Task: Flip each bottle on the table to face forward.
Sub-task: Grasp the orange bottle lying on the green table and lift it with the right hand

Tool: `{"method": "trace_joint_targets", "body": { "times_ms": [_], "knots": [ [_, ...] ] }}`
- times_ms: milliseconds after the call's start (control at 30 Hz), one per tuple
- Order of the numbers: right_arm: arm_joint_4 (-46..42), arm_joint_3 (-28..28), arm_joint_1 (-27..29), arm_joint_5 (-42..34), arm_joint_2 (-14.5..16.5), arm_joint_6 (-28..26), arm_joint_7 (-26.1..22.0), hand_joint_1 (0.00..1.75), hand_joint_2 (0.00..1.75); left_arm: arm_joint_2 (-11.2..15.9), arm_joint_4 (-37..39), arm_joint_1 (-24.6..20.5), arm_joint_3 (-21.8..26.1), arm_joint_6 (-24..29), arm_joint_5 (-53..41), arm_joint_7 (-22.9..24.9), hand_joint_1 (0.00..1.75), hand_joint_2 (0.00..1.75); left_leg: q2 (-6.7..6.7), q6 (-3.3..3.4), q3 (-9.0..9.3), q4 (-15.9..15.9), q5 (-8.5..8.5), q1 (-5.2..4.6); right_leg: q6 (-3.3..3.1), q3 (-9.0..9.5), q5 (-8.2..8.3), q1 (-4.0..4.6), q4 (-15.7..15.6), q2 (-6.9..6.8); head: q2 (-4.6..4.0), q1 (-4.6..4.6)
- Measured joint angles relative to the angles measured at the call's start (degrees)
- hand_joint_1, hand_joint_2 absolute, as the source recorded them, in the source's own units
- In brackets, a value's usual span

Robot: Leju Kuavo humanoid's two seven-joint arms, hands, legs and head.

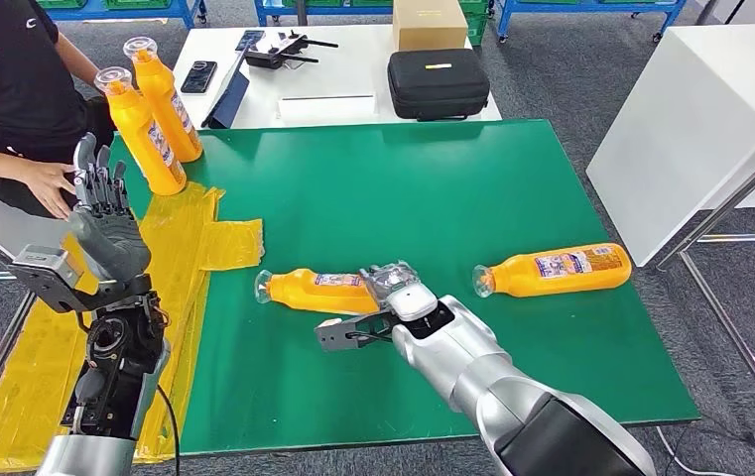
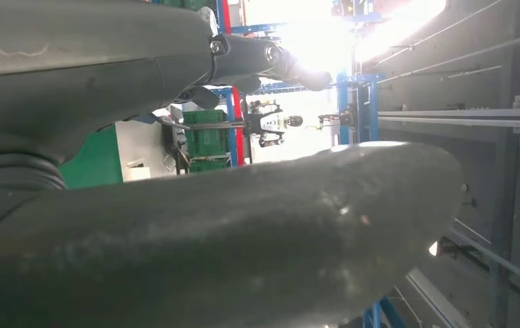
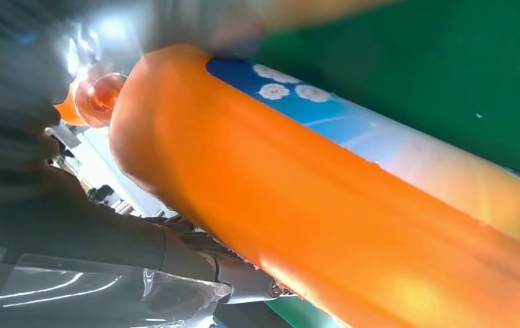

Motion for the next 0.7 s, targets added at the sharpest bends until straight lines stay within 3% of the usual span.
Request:
{"method": "trace_joint_targets", "body": {
  "times_ms": [300,700],
  "knots": [
    [0.02,0.02,0.03,-1.22,-0.14,-0.05,-0.34,1.75,1.75,-0.43,-0.01,0.00,0.00,0.01,0.01,-0.02,0.00,0.00,-0.01,0.00,0.43,0.00,-0.19,0.00,-0.02,0.43,-0.08,0.01,0.00,0.01,0.00,-0.01],
    [0.00,-3.05,2.03,-7.01,-0.52,-9.98,-1.50,1.75,1.75,-0.54,-0.01,0.19,0.08,-0.55,-0.10,1.07,0.00,0.00,-0.02,0.05,0.16,0.00,-0.14,0.00,-0.05,0.77,0.02,0.02,0.03,0.01,0.00,0.00]
  ]
}}
